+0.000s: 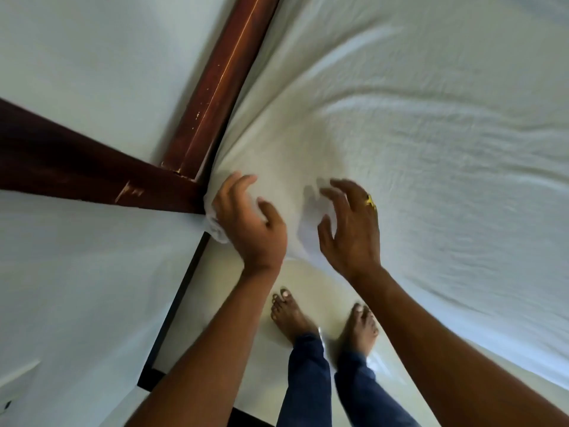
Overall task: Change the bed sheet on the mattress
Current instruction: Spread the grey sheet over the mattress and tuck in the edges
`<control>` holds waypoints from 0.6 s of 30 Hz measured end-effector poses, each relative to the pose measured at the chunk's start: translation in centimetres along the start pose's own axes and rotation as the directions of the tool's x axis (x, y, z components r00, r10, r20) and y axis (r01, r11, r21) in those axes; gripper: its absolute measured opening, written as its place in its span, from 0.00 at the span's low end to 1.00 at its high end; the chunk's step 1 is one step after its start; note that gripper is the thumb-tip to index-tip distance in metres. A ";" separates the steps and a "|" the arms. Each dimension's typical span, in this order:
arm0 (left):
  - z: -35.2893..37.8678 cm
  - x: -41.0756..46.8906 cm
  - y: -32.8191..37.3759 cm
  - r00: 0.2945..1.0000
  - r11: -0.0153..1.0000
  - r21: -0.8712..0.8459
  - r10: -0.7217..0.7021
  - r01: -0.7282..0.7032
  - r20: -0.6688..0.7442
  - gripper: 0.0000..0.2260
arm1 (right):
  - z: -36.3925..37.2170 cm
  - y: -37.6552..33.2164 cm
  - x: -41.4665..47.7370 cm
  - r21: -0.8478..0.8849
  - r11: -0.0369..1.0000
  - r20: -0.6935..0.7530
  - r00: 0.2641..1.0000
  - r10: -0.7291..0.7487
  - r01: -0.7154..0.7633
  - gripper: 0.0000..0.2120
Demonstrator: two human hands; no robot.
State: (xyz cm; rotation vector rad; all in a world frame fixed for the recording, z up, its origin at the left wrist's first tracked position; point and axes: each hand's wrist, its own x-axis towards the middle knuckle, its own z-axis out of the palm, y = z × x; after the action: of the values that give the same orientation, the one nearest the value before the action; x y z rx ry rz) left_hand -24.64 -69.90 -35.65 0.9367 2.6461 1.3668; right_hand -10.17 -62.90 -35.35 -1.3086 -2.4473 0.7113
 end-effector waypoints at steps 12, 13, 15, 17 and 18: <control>5.2 5.0 -4.1 0.648 0.575 0.440 0.220 -0.690 0.730 0.34 | 4.0 2.7 3.8 -0.294 0.956 0.208 0.975 0.075 -0.011 0.36; 5.2 5.1 -4.1 0.654 0.571 0.451 0.212 -0.686 0.726 0.34 | 4.1 2.8 3.8 -0.277 0.961 0.203 0.977 0.068 -0.009 0.37; 5.5 5.0 -4.3 0.660 0.570 0.459 0.209 -0.682 0.722 0.35 | 4.4 2.9 3.8 -0.249 0.968 0.199 0.978 0.064 -0.013 0.37; 5.9 5.0 -4.5 0.658 0.561 0.459 0.216 -0.689 0.722 0.35 | 4.8 3.2 3.9 -0.234 0.972 0.185 0.980 0.071 -0.026 0.38; 6.0 5.0 -4.6 0.655 0.557 0.462 0.212 -0.691 0.725 0.35 | 5.0 3.2 3.9 -0.231 0.972 0.184 0.980 0.075 -0.031 0.38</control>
State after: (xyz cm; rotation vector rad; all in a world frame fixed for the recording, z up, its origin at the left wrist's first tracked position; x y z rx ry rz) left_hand -29.35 -64.99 -41.57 1.9015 2.3990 -0.1672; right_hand -12.38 -59.55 -41.23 -1.4538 -2.7248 0.6092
